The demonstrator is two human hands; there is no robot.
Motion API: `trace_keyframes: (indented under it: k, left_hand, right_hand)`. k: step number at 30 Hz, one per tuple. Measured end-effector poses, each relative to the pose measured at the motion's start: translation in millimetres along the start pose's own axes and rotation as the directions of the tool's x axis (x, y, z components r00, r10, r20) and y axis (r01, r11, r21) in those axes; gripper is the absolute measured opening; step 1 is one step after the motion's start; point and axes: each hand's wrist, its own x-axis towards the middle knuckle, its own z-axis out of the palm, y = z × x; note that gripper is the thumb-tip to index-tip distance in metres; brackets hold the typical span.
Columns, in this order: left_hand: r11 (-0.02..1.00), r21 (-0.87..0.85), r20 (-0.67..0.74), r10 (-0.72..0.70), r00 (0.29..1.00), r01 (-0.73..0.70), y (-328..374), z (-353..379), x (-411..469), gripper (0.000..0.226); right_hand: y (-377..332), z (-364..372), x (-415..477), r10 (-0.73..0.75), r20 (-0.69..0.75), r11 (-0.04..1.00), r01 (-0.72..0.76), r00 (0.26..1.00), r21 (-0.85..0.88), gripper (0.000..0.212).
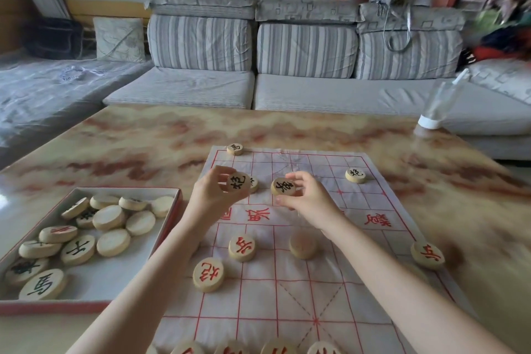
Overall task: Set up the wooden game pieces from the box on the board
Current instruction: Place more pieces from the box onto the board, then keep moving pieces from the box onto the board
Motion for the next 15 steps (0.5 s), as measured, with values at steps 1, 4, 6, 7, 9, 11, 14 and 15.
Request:
trace_keyframes:
  k: [1, 4, 6, 7, 9, 11, 14, 15]
  left_hand:
    - [1.000, 0.012, -0.003, 0.000, 1.000, 0.000, -1, 0, 9, 0.046]
    - [0.999, 0.034, -0.022, -0.004, 1.000, 0.005, -2, 1, 34, 0.043]
    - [0.999, 0.045, -0.039, -0.010, 0.999, 0.011, -4, 1, 50, 0.043]
    - [0.999, 0.046, -0.042, -0.015, 0.999, 0.017, -5, 1, 56, 0.043]
    - [0.998, 0.061, -0.043, -0.028, 0.999, 0.031, -8, 1, 67, 0.043]
    - [0.997, 0.068, -0.043, -0.035, 0.998, 0.038, -12, 2, 76, 0.044]
    - [0.994, 0.105, -0.033, -0.036, 0.999, 0.039, -18, 1, 86, 0.045]
    - [0.992, 0.116, -0.031, -0.037, 0.999, 0.041, -21, 0, 88, 0.045]
  right_hand:
    - [-2, 0, 8, -0.002, 0.002, 1.000, 0.002, 1.000, -0.023, 0.053]
    - [-5, 1, 38, -0.011, 0.032, 0.997, 0.014, 0.999, -0.073, 0.052]
    - [-4, 6, 63, -0.012, 0.027, 0.995, 0.014, 1.000, -0.097, 0.051]
    - [-3, 10, 76, -0.014, 0.016, 0.993, 0.016, 1.000, -0.115, 0.051]
    - [0, 18, 103, -0.015, -0.014, 0.986, 0.012, 1.000, -0.166, 0.052]
    - [0, 27, 128, -0.017, -0.032, 0.975, 0.009, 0.999, -0.223, 0.055]
    - [1, 40, 162, -0.023, -0.056, 0.937, 0.002, 0.998, -0.349, 0.057]
    - [2, 44, 171, -0.021, -0.067, 0.925, -0.006, 0.998, -0.379, 0.057]
